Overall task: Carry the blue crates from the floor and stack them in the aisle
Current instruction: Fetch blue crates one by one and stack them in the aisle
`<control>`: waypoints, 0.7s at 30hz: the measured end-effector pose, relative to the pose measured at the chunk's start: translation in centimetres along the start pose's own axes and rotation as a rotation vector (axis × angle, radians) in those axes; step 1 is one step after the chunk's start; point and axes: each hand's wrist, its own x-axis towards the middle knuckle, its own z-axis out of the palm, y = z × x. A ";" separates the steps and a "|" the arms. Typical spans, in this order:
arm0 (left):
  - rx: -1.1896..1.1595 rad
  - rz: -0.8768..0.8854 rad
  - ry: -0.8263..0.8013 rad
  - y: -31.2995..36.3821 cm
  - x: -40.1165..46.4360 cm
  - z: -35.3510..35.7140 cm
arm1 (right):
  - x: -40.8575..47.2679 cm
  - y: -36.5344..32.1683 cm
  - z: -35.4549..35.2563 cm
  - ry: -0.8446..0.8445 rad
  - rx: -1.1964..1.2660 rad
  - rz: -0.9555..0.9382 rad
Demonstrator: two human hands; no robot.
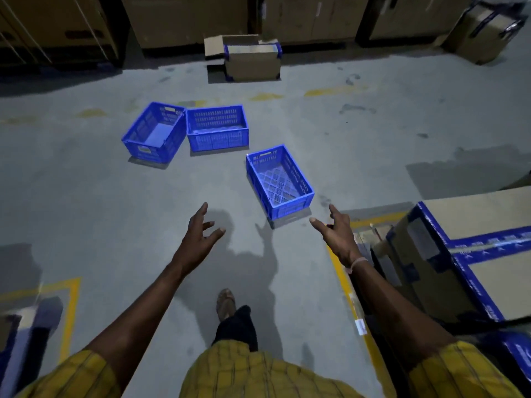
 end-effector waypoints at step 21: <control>0.283 0.096 -0.417 7.2 53.1 -4.2 | 33.5 -11.3 9.5 0.289 0.186 0.271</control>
